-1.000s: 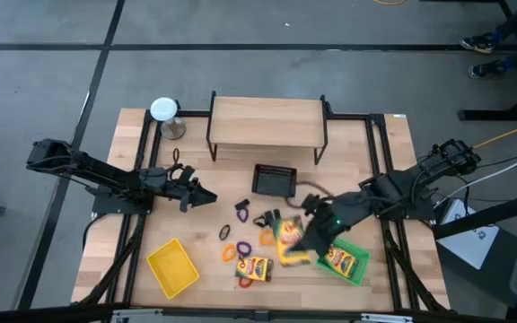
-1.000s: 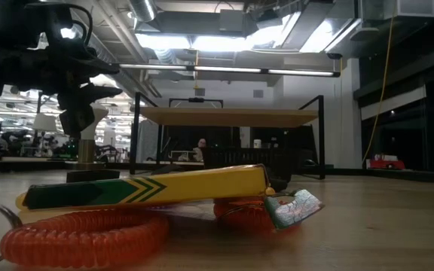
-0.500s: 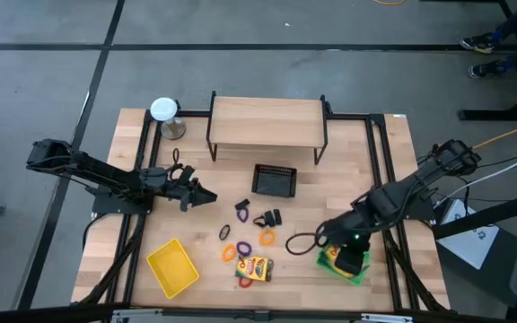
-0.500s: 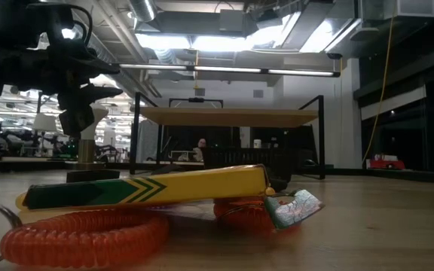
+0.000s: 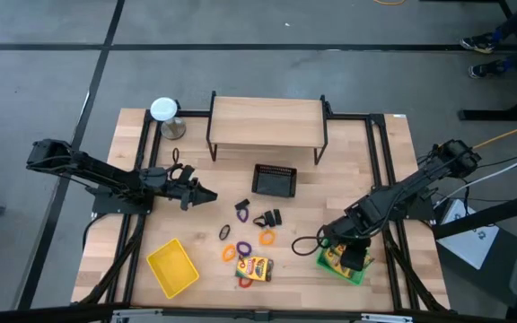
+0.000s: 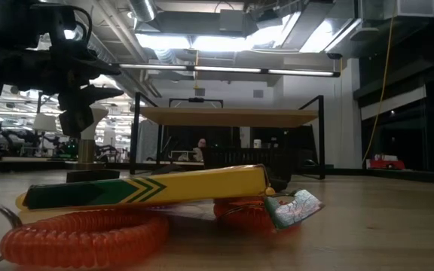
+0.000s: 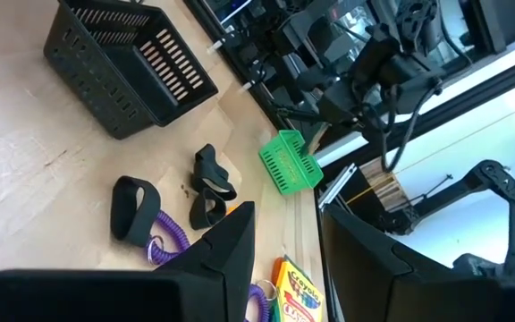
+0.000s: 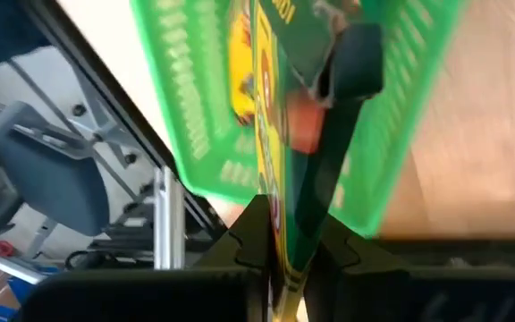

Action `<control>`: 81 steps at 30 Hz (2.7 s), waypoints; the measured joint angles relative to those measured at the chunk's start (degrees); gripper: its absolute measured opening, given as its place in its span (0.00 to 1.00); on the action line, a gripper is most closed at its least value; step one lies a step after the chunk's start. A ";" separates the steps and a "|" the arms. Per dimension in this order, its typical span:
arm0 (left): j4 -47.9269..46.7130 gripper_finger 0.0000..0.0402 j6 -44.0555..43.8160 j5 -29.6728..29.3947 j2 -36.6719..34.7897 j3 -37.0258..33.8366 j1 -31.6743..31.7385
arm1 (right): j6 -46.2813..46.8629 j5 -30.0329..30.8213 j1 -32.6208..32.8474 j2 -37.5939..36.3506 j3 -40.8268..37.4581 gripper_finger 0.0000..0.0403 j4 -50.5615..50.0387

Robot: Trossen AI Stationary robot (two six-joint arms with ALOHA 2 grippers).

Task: Pick & Place Office Desk Supplies
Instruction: Stack the top crayon box on top of the crayon box in the green basket, then stack the crayon box on top of the crayon box in the green basket

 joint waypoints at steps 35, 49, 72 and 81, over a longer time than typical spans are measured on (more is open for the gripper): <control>-3.85 0.32 -1.15 -1.34 0.02 0.02 0.01 | 3.16 0.05 0.00 0.00 -3.64 0.60 12.84; 3.62 0.32 1.00 -3.24 -0.02 0.00 -0.01 | 5.90 9.37 -1.47 0.00 -3.60 0.58 11.02; 6.50 0.32 1.54 -4.44 0.02 0.70 0.01 | 22.70 36.72 -7.39 0.02 17.63 0.58 17.34; 6.50 0.32 1.56 -0.24 0.04 0.76 -0.14 | 41.02 32.79 -10.66 13.69 17.54 0.58 34.71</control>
